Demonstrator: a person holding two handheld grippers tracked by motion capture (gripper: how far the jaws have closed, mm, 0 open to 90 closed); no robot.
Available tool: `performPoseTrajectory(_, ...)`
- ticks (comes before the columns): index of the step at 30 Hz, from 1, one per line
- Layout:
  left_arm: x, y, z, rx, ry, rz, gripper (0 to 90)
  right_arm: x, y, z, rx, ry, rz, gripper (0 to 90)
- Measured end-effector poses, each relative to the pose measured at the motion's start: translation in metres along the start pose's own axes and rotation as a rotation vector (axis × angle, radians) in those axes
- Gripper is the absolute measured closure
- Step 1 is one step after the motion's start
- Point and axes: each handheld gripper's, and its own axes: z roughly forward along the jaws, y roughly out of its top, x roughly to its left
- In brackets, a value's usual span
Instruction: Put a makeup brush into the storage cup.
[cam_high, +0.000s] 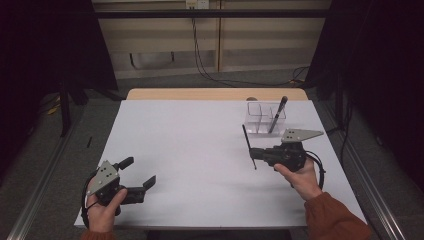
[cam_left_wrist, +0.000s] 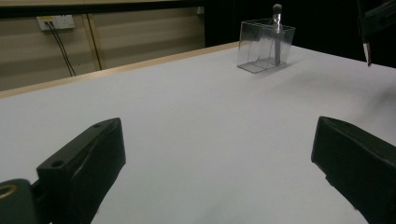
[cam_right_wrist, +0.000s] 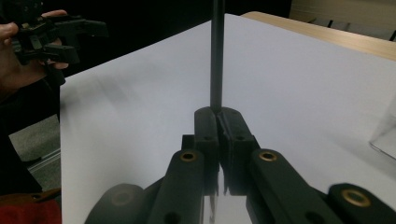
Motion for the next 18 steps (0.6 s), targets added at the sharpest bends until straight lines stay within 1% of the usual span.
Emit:
performPoseTrajectory(6,0.0,0.0,-0.001,0.0,0.002,-0.001,2.9,0.008,0.006,0.014,0.025,0.039,-0.028,86.7)
performPoseTrajectory(9,0.0,0.0,0.0,0.005,-0.005,-0.005,2.9,0.011,0.008,0.019,0.045,0.049,-0.042,86.8)
performPoseTrajectory(13,0.0,0.0,0.0,0.004,-0.006,-0.006,2.9,0.014,0.011,0.023,0.06,0.059,-0.059,86.8)
performPoseTrajectory(14,0.0,0.0,0.0,0.004,-0.006,0.0,2.8,0.015,0.012,0.024,0.064,0.065,-0.062,86.7)
performPoseTrajectory(15,0.0,0.0,0.0,0.004,-0.007,-0.004,2.8,0.015,0.013,0.025,0.07,0.067,-0.068,86.8)
performPoseTrajectory(18,0.0,0.0,0.0,0.003,-0.007,-0.007,2.8,0.017,0.015,0.027,0.092,0.088,-0.08,86.7)
